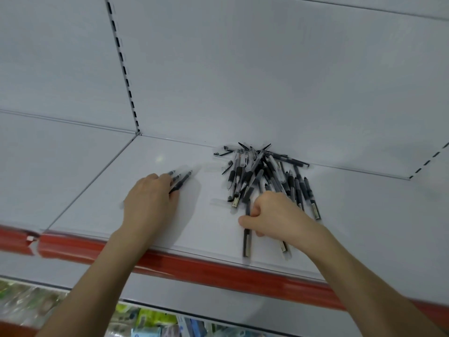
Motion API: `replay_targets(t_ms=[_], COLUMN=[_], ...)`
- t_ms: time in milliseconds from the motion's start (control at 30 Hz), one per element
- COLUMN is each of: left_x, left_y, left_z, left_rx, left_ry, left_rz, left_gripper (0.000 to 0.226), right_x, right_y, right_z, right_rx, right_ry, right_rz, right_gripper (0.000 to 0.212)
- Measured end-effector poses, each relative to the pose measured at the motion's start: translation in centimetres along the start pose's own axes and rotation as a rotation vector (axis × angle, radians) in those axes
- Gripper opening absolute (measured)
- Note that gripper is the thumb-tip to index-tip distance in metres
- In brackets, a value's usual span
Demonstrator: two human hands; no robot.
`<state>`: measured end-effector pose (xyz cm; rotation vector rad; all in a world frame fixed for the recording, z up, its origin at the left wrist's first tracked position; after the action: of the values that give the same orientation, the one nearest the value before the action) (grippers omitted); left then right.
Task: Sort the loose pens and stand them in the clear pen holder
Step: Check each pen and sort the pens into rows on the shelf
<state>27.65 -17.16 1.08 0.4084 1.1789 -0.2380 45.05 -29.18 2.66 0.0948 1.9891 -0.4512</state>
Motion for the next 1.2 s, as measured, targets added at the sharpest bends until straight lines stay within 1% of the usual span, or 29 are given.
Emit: replay_targets(t_ms=[100, 167, 233, 333, 467, 533, 600, 700, 800, 867, 967, 1033, 1133, 1200], left_x=[-0.3, -0.4, -0.1, 1.0, 1.7, 1.5, 0.9, -0.4, -1.9, -2.5, -2.9, -3.0, -3.0, -3.0], left_y=[-0.3, -0.7, -1.1, -1.2, -0.6, -0.5, -0.5, -0.9, -1.5, -1.8, -1.9, -1.8, -1.7, -1.7], left_z=[0.5, 1.8, 3.6, 5.8, 6.9, 6.8, 6.5, 6.5, 7.1, 7.4, 7.8, 7.8, 7.9, 8.0], left_rx=[0.045, 0.181, 0.338, 0.462, 0.497, 0.486, 0.431, 0.365, 0.327, 0.249, 0.102, 0.051, 0.036, 0.035], left_ry=[-0.065, -0.195, -0.278, -0.245, -0.116, -0.136, -0.281, -0.643, -0.963, -1.176, -1.473, -1.571, -1.635, -1.649], left_rz=[0.019, 0.01, -0.054, -0.177, -0.218, -0.222, -0.207, -0.218, -0.233, -0.259, -0.293, -0.288, -0.271, -0.268], left_gripper=[0.021, 0.019, 0.02, 0.027, 0.027, 0.028, 0.029, 0.03, 0.033, 0.032, 0.023, 0.017, 0.013, 0.012], right_x=[-0.4, -0.7, -1.1, -1.8, -2.0, -2.2, -2.4, -3.0, -3.4, -3.5, -3.4, -3.1, -2.8, -2.8], right_y=[-0.4, -0.8, -1.2, -2.0, -3.2, -3.7, -4.2, -4.9, -5.4, -5.7, -6.3, -6.6, -6.6, -6.5], right_z=[0.8, 1.4, 1.9, 2.2, 2.7, 3.1, 3.2, 2.8, 1.7, 0.9, -0.2, -0.5, -0.7, -0.6], right_rx=[0.041, 0.059, 0.034, -0.004, -0.02, -0.028, -0.048, -0.107, -0.181, -0.238, -0.315, -0.35, -0.365, -0.36], right_ry=[0.127, 0.25, 0.368, 0.465, 0.528, 0.549, 0.578, 0.645, 0.707, 0.718, 0.698, 0.677, 0.646, 0.636], right_rz=[0.009, 0.032, 0.08, 0.146, 0.199, 0.234, 0.281, 0.348, 0.348, 0.342, 0.317, 0.297, 0.278, 0.276], right_gripper=[0.031, 0.028, 0.022, 0.015, 0.011, 0.011, 0.011, 0.012, 0.016, 0.017, 0.017, 0.019, 0.006, 0.01])
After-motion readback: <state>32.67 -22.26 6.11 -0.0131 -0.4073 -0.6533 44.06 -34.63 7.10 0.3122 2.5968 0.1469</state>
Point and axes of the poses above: each hand's wrist, its own y-axis towards the middle knuckle, its own x-axis out of the palm, z = x × y, the point moved 4 cm from there along y, towards the middle knuckle, and after that the axes turned 5 degrees about -z, right-handed, at the moved point
